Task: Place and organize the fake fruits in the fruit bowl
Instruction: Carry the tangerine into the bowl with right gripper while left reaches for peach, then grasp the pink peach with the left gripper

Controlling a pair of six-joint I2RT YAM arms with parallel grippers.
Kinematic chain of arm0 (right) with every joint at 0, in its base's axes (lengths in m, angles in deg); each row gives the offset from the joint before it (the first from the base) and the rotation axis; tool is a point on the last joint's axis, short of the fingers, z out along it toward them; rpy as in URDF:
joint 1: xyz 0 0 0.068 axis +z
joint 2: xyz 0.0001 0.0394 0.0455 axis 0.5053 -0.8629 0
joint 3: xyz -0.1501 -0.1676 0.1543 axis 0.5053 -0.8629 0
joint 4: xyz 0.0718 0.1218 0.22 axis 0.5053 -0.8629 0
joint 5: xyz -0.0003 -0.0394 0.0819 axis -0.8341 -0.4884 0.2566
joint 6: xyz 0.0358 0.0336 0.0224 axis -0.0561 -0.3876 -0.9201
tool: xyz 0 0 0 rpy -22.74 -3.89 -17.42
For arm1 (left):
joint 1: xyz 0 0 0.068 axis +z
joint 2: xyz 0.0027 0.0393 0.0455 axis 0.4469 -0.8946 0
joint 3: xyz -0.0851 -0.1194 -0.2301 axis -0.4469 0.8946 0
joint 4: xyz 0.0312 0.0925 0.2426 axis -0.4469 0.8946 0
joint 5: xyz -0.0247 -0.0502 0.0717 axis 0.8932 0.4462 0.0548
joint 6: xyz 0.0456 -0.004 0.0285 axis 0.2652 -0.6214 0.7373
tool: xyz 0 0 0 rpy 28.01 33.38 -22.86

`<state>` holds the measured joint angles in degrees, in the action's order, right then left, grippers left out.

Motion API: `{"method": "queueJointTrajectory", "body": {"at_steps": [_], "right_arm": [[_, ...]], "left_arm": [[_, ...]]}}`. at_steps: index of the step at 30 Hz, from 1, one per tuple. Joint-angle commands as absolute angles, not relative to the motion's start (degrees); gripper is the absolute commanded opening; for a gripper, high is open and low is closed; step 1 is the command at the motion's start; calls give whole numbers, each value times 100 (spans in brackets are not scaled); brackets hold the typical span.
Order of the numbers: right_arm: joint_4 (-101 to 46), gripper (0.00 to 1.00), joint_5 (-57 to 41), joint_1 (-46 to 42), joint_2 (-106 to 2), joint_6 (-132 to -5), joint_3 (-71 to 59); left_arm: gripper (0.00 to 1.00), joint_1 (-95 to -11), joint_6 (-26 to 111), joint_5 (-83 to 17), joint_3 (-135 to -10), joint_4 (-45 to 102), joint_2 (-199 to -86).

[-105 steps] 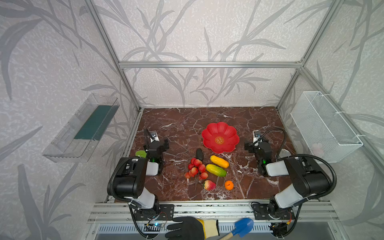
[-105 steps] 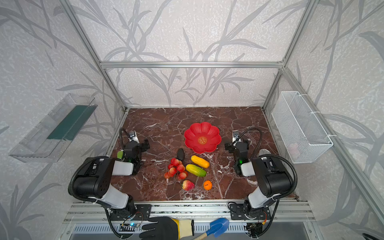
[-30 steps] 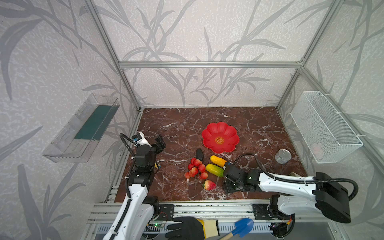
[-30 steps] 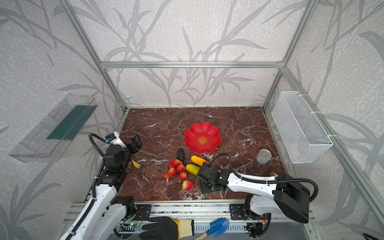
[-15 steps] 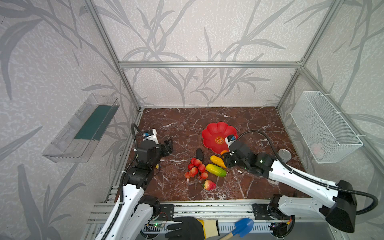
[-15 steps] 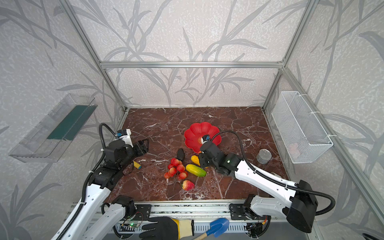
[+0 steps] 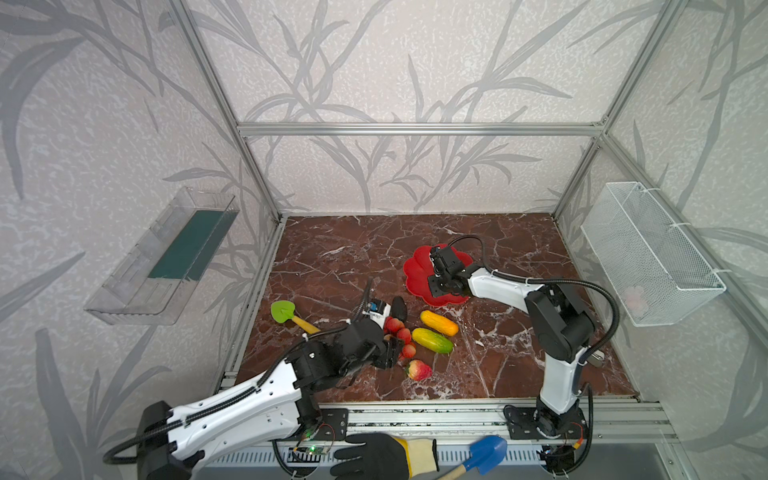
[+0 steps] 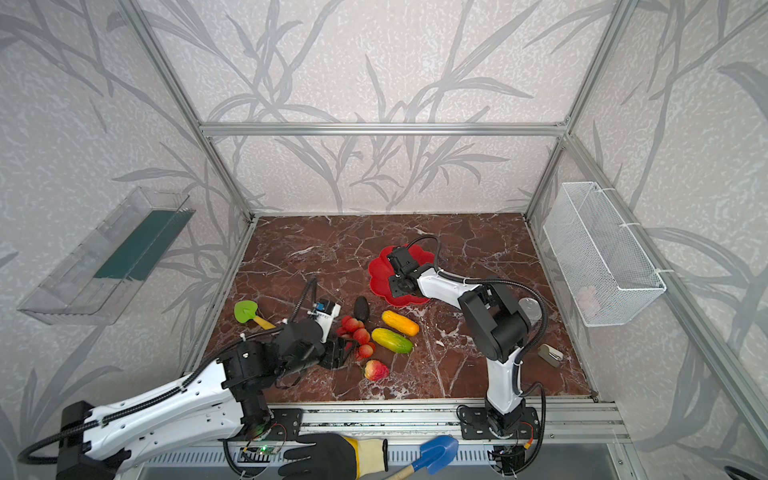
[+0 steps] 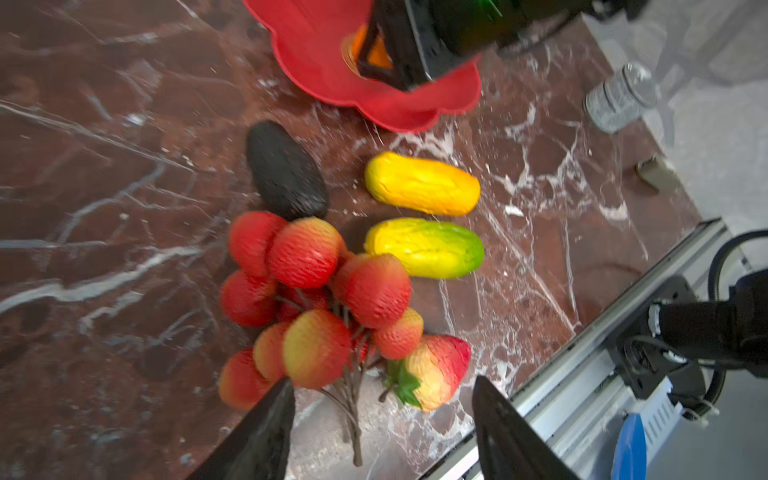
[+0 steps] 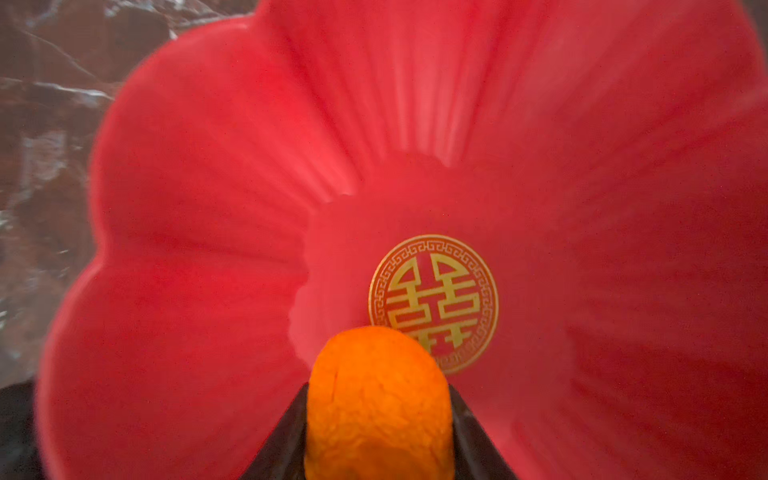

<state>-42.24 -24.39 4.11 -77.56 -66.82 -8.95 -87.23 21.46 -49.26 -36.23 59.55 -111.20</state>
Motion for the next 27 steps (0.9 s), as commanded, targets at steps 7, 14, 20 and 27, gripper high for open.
{"method": "queueJointTrajectory", "body": {"at_steps": [7,14,20,27], "right_arm": [[-4371,72,-2178,195,-7738,-6703,-498],[-3840,90,-2080,-264,-5829,-6772,-1538],[-3652,99,-2083,-569,-4259,-6802,-2776],[-3897,99,-2099,-601,-3461,-6796,-3417]], "left_arm": [[68,-9629,2251,-4880,-4207,5797,-12401],[71,-9995,2692,-5018,-4644,6329,-13360],[72,-9993,2749,-5052,-4712,6204,-14064],[77,-9985,2786,-5441,-5095,6554,-14925]]}}
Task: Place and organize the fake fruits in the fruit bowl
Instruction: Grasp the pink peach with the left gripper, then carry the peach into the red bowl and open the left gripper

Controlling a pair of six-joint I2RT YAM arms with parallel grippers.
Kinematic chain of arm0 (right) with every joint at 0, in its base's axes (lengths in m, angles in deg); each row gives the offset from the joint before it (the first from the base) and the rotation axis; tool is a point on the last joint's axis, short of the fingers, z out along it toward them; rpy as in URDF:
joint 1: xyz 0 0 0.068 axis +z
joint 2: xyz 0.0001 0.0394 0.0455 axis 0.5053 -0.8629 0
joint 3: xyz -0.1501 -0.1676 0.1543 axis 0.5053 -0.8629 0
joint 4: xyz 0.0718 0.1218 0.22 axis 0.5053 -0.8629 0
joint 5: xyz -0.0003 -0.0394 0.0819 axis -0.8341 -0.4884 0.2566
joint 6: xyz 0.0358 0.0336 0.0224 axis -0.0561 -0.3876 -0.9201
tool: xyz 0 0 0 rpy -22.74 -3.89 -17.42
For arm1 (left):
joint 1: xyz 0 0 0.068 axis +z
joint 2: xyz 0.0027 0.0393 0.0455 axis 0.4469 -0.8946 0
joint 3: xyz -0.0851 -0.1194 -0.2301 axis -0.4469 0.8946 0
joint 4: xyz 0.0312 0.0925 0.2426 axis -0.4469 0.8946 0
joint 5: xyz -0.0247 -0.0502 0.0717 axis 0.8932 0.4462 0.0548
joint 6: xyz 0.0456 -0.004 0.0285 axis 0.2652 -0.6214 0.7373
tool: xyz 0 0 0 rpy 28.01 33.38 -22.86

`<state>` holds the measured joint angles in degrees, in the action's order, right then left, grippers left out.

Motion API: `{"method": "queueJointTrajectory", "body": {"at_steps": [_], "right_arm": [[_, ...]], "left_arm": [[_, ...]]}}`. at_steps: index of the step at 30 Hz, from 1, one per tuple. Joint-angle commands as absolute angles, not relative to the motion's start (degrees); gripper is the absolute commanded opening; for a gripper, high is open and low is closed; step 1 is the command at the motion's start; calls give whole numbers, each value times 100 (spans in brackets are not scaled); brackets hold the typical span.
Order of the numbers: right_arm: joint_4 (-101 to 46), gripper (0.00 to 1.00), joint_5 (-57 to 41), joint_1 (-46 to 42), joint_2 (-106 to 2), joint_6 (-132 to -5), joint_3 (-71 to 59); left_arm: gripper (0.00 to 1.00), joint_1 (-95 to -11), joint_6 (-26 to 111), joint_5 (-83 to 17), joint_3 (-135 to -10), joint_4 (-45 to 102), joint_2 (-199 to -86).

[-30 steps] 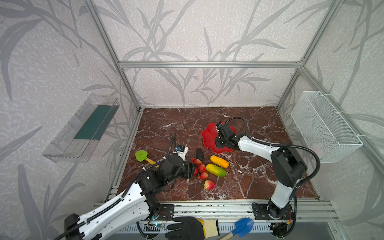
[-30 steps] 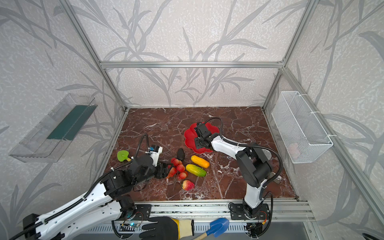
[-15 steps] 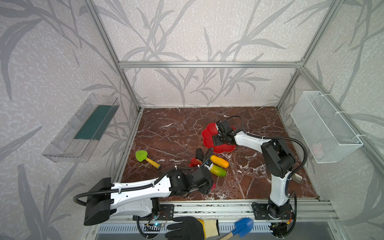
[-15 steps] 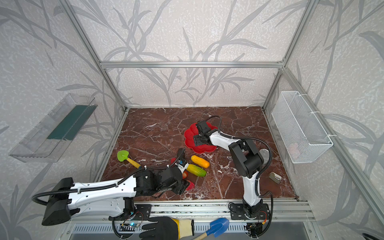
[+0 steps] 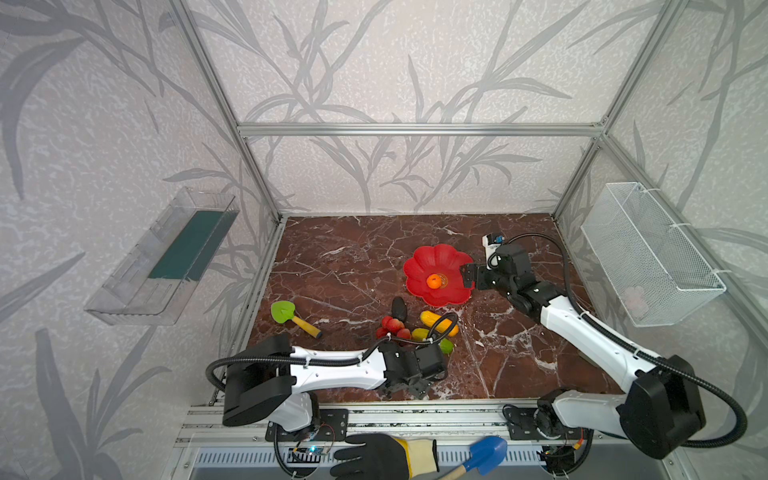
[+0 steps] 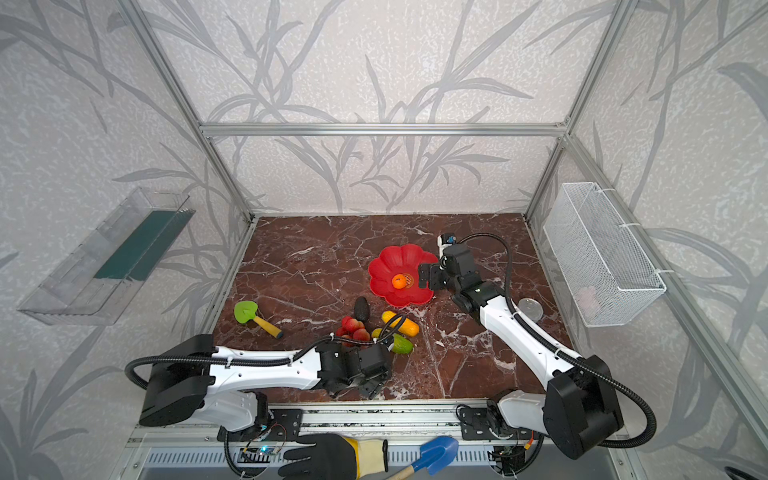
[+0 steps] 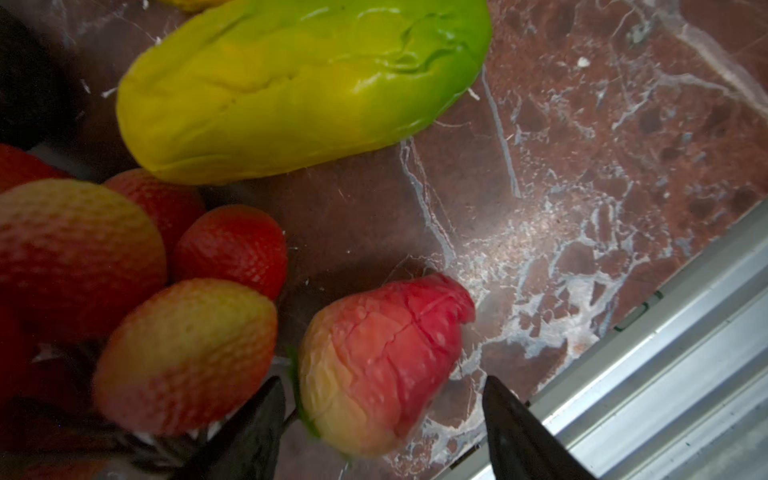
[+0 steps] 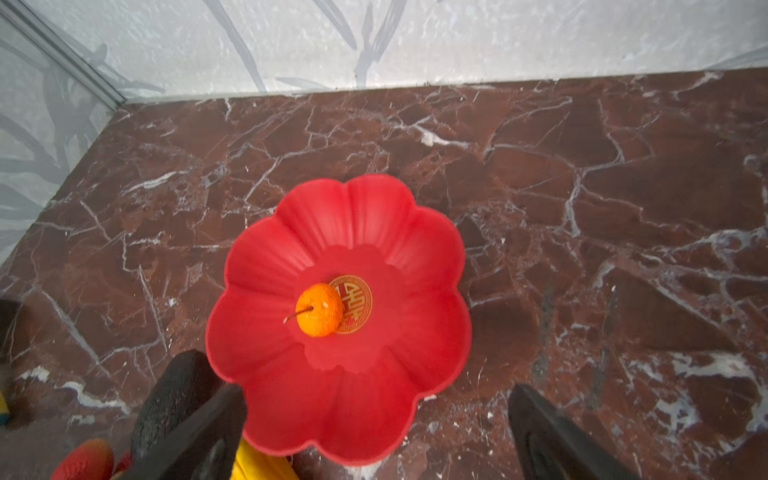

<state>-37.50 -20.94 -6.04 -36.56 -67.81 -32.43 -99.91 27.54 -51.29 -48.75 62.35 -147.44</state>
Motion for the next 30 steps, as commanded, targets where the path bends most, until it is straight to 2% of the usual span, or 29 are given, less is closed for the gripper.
{"method": "queueJointTrajectory", "body": {"at_steps": [1,4,8,12,17,21,24,30], "right_arm": [[-3925,99,-2107,-618,-3422,-6798,-3460],[-3974,98,-2134,-636,-3376,-6814,-3531],[-4002,98,-2151,-670,-3332,-6814,-3569],[-4018,98,-2143,-697,-3271,-6828,-3594],[-4133,98,-2071,-704,-3083,-6832,-3668],[-4279,97,-1959,-724,-2697,-6843,-3812],[-4402,97,-1799,-732,-2324,-6881,-3967],[-4708,97,-1613,-729,-1741,-6856,-4404]], "left_arm": [[76,-9985,2778,-5471,-5140,6579,-15041],[72,-9985,2788,-5339,-5177,6477,-15241],[51,-9985,2756,-5259,-5148,6325,-15125],[43,-9985,2848,-5356,-5208,6331,-14626],[41,-9813,3101,-5564,-5373,6041,-13759],[42,-8979,3385,-4988,-5613,5259,-13545],[42,-8368,3813,-4784,-5955,4728,-13913],[42,-7546,4402,-3964,-7309,4514,-15627]]}}
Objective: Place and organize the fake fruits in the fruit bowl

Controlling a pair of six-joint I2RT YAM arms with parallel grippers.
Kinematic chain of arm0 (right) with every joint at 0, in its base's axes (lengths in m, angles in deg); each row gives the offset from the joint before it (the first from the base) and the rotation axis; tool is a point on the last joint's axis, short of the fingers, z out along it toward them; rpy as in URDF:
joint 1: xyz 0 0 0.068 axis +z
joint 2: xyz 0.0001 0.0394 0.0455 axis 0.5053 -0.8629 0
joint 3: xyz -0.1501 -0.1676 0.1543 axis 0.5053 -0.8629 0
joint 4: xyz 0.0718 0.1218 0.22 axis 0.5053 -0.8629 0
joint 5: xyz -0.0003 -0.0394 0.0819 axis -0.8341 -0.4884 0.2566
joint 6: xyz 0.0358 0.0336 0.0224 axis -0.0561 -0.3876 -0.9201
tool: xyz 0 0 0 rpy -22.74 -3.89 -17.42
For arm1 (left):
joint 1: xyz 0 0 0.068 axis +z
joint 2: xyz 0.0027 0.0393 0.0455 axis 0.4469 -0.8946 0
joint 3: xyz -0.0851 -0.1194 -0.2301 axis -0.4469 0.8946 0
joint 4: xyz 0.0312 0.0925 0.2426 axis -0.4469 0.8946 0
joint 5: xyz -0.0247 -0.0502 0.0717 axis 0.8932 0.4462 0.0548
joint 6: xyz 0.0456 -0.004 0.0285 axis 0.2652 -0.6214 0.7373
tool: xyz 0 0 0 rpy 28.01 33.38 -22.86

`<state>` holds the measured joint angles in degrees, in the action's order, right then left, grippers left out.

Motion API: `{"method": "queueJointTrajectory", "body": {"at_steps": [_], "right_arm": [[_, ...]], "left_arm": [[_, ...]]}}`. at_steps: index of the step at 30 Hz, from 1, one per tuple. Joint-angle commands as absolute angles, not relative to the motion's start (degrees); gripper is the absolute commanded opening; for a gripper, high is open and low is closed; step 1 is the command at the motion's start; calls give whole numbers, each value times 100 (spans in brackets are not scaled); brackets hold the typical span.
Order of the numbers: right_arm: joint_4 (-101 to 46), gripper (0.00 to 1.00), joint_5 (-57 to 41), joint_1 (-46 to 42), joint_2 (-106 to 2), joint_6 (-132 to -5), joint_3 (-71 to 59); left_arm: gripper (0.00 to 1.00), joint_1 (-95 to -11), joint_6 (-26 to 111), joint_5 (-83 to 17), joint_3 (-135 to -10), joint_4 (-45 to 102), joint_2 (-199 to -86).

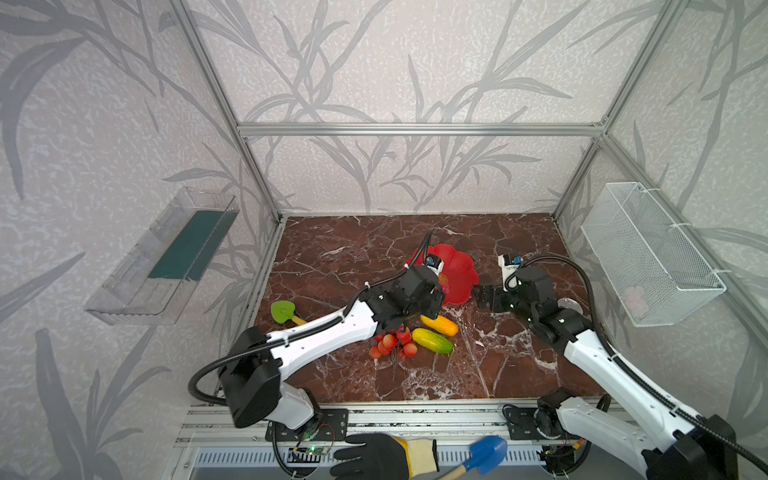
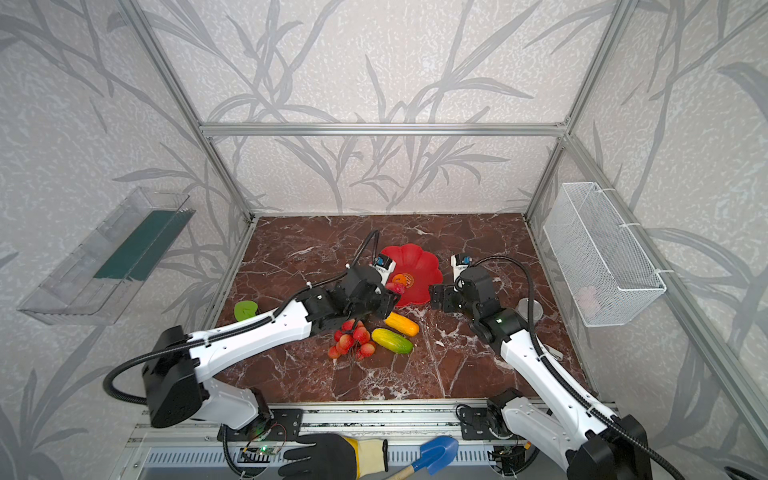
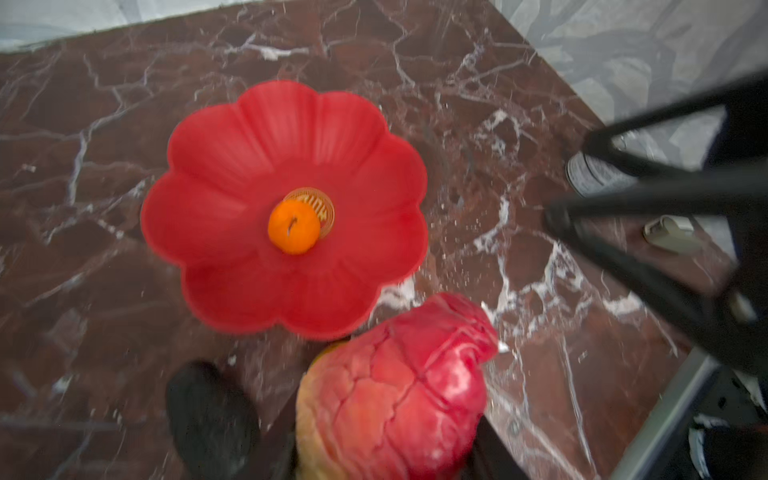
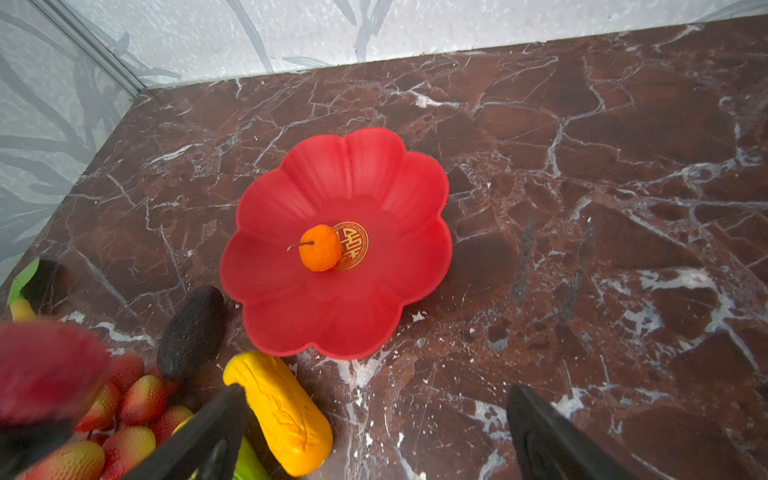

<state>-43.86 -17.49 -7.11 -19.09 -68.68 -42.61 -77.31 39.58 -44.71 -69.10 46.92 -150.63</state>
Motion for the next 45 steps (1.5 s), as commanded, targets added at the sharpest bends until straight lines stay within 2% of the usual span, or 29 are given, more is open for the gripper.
{"method": "queueJointTrajectory", "body": {"at_steps": [1,7,14,16,19,24,33,38,45], "right_arm": [[-4786,97,-1597,-731,-1653,-6833,-4458],[-4851,95,-1129,-724,-1236,-6975,-4818],[-4914,94,-921,-715,-1142,-6997,-5012],[-4903,94,-781,-710,-1183,-6995,-5021],[-4894,93,-705,-672,-1254,-6978,-5037],[-4868,92,-709,-417,-1274,-6783,-5020],[-4618,90,-1349,1273,-1974,-6367,-4927],[-4386,90,-1814,1999,-2966,-6007,-4636],[-4147,85,-2027,2327,-4323,-5833,-3997]], "left_arm": [[41,-7471,4475,-3895,-7572,4593,-15952],[41,-7131,4438,-3091,-8639,4849,-17556],[42,-6933,4123,-2951,-9344,5182,-18544],[48,-6921,4069,-2918,-9428,5249,-18618],[64,-6918,3964,-2742,-9390,5131,-18437],[69,-6919,3870,-2936,-9384,5042,-17660],[71,-6845,4020,-4490,-8759,4896,-15500],[79,-6435,3777,-5774,-6879,4366,-13894],[83,-5089,2721,-5600,-4353,4376,-11664]]}}
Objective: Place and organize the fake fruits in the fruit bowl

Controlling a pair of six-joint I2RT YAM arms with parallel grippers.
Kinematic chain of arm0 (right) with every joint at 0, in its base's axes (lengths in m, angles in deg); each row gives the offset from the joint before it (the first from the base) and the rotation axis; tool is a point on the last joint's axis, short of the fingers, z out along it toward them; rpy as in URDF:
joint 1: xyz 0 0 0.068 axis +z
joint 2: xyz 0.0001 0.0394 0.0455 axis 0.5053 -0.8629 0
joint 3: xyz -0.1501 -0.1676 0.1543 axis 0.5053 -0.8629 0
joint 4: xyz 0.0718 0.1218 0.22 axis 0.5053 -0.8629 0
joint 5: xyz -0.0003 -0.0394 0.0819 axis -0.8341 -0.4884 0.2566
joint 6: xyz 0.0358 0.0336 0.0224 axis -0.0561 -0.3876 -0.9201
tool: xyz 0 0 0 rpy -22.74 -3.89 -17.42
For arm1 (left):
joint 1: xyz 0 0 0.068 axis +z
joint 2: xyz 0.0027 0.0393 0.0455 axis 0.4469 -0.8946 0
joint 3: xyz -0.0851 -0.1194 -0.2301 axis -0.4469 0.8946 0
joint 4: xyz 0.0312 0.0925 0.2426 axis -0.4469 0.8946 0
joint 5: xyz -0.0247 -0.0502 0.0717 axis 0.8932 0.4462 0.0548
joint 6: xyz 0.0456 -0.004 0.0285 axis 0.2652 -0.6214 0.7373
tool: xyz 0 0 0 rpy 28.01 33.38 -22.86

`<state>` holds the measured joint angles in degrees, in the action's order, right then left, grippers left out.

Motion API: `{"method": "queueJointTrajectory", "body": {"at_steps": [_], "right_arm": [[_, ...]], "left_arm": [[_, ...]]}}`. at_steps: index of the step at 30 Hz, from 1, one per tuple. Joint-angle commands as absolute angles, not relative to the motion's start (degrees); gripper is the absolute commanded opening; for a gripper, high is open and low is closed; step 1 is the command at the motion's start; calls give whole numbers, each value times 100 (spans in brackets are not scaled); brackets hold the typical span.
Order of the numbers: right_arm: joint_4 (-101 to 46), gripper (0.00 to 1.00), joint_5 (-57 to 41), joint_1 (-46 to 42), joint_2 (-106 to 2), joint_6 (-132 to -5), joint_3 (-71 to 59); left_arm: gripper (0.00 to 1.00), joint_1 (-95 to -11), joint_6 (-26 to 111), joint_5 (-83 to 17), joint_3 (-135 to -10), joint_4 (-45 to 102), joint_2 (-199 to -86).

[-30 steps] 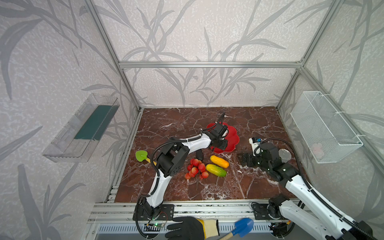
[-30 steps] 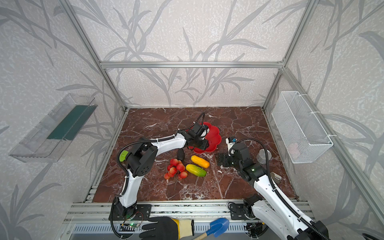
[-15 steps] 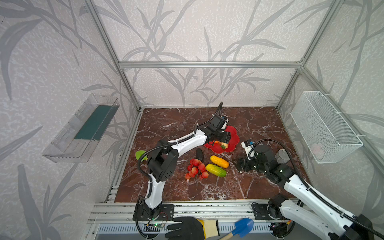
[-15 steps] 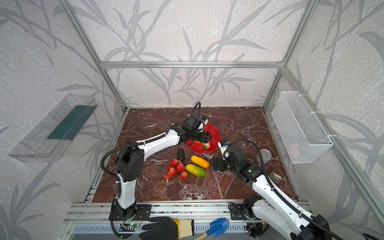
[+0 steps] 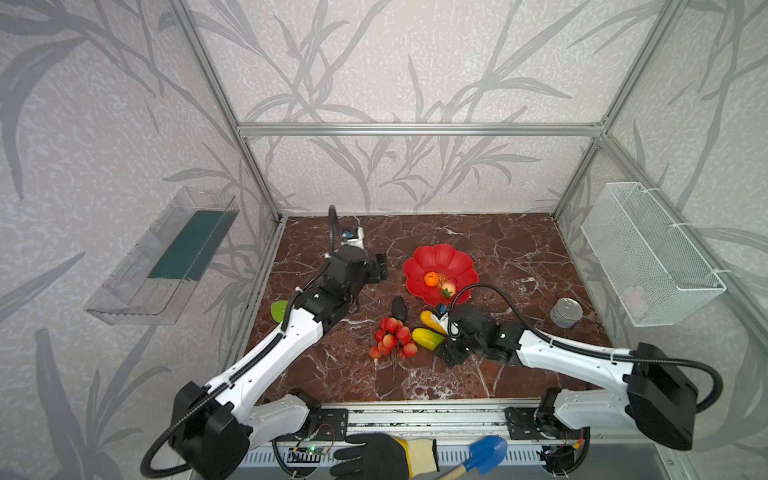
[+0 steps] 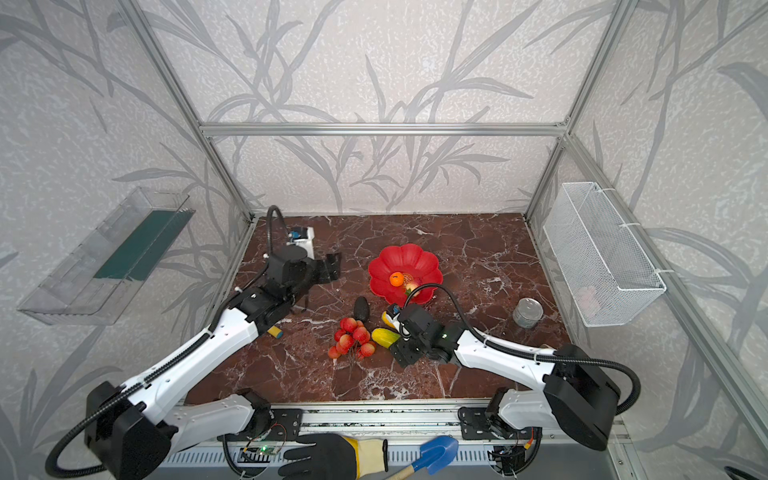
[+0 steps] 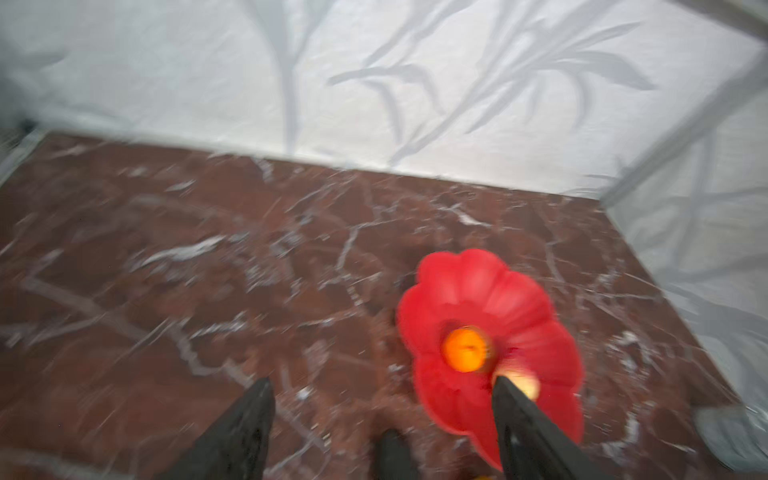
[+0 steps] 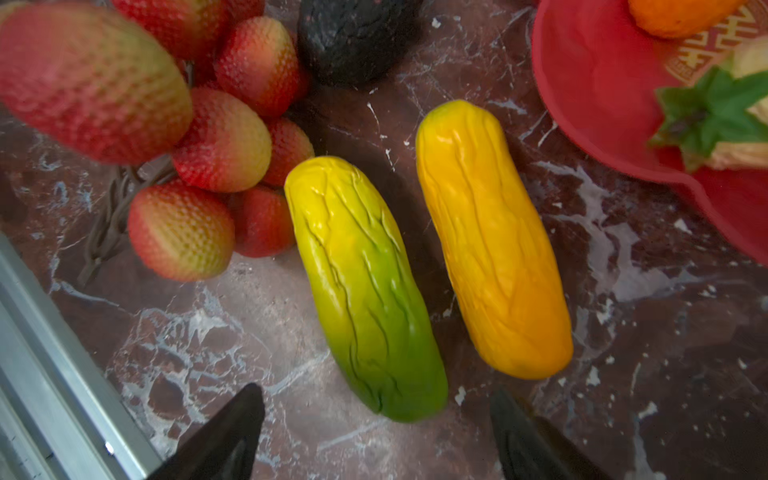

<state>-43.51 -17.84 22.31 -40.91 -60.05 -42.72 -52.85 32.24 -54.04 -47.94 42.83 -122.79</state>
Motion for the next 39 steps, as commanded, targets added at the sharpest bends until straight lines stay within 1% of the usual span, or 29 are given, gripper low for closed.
{"method": "queueJointTrajectory", "body": {"at_steps": [1,3,7,10,13,16,21,24,28,32,35,39], "right_arm": [[-4103,84,-2030,2351,-4483,-5840,-3924],[-3985,83,-2003,2384,-4785,-5825,-3828],[-3854,76,-1891,2485,-5278,-5851,-3662],[-3864,62,-1925,2577,-5489,-5909,-3566],[-3907,46,-2013,2585,-5332,-6059,-3566],[-4200,39,-2374,2558,-4773,-6338,-3507],[-4251,38,-2404,2118,-3691,-6407,-3415],[-4244,38,-2175,1434,-3623,-6294,-3166],[-4258,38,-1916,498,-4547,-5940,-2474],[-4292,37,-1644,-72,-5820,-5683,-1563],[-4168,36,-1611,-261,-6624,-5470,-1068],[-4056,36,-1938,-320,-7274,-5217,-568]], "left_arm": [[84,-4974,2718,-5577,-4154,4485,-11396],[85,-4826,2733,-5572,-3970,4796,-11016],[85,-4713,2665,-5629,-3768,5284,-10630],[85,-4677,2548,-5595,-3599,5258,-10496],[86,-4653,2487,-5551,-3531,5120,-10497],[85,-4634,2481,-5446,-3531,4972,-10617],[85,-4615,2450,-5164,-3556,4748,-10909],[85,-4614,2462,-4950,-3541,4602,-11044],[84,-4614,2469,-4549,-3521,4344,-11233],[84,-4608,2570,-4146,-3646,4347,-11618],[84,-4606,2675,-3903,-3767,4441,-11942],[83,-4610,2727,-3670,-3802,4230,-12274]]}}
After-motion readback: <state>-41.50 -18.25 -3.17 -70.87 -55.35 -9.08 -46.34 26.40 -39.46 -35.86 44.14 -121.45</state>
